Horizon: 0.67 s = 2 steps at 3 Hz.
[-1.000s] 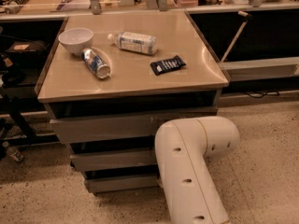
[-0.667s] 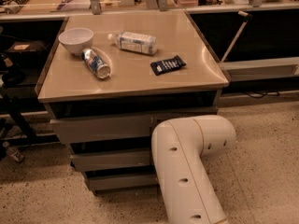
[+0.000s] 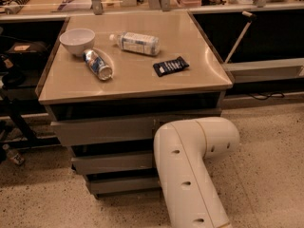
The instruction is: Close bottom drawer
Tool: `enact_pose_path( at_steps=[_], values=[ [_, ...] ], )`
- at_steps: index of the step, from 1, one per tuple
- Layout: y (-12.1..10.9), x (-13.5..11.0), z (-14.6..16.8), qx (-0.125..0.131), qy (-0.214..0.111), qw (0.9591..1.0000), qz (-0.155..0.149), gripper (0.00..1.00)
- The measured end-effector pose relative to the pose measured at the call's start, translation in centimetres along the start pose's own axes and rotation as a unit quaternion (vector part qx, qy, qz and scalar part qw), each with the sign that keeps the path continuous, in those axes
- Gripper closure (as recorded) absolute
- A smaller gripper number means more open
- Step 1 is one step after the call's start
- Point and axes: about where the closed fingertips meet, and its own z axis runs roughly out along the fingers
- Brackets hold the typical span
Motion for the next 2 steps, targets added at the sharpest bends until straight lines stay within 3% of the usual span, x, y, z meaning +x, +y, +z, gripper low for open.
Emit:
enact_pose_path(
  at_steps=[2],
  values=[
    [0.00,0.00,0.00,0.000,0.000,1.0000,0.000,0.12]
  ],
)
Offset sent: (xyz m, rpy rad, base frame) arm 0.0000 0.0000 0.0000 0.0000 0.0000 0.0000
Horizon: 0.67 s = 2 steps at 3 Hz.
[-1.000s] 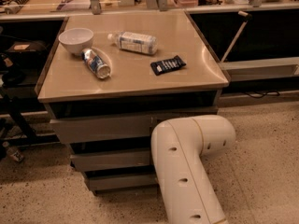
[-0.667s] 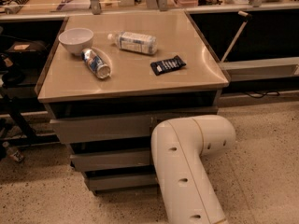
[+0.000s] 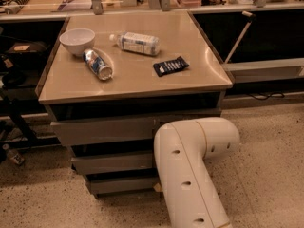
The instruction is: Close bottom drawer
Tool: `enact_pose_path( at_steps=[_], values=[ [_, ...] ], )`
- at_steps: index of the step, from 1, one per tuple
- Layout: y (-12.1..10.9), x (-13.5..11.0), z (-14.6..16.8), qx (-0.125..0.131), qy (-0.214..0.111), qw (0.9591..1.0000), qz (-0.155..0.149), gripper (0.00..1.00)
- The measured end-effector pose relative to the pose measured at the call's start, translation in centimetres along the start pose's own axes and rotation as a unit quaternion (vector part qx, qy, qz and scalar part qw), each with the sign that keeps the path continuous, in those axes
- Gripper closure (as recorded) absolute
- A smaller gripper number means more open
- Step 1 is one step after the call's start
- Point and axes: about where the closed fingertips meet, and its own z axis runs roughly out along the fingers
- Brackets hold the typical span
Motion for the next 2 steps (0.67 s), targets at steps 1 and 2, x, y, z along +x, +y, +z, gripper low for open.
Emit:
enact_pose_path(
  at_steps=[1,2],
  values=[
    [0.01,0.00,0.00,0.000,0.000,1.0000,0.000,0.00],
    [0.01,0.00,0.00,0.000,0.000,1.0000,0.000,0.00]
  ],
)
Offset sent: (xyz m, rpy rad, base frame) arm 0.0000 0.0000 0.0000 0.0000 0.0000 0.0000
